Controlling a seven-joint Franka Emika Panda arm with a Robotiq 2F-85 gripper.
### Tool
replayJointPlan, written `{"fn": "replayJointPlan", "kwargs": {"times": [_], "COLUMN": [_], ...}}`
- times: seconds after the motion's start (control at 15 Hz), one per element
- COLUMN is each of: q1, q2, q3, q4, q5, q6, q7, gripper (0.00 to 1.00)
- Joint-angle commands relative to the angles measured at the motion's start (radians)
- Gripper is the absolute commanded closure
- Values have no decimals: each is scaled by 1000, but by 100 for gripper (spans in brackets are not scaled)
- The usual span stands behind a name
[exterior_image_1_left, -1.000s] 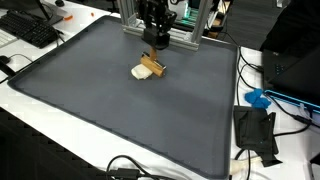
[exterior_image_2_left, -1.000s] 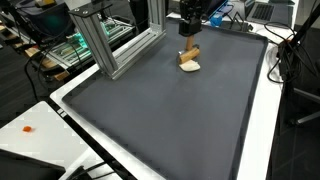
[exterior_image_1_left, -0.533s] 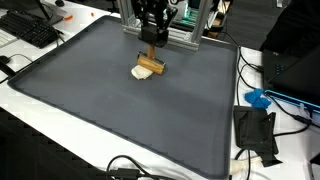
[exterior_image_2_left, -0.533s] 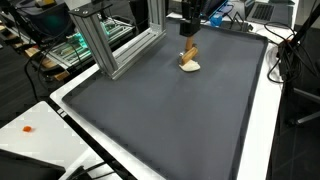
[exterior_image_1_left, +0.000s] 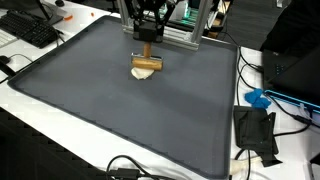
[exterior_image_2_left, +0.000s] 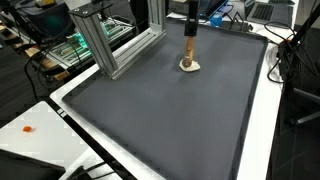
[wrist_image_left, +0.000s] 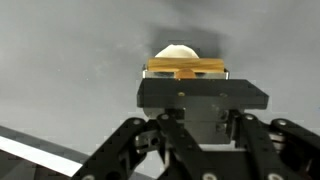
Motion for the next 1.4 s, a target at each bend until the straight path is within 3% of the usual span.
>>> {"fn": "replayJointPlan", "kwargs": {"times": [0.0,0.4,1.33], "q1": [-28,-46,-52], "q2": [-13,26,72], "q3": [12,14,38], "q4": [-17,-29,-33], "q5": [25,35,127], "q6": [16,77,199], "q7": [-218,-418,-468], "gripper": [78,78,78]}}
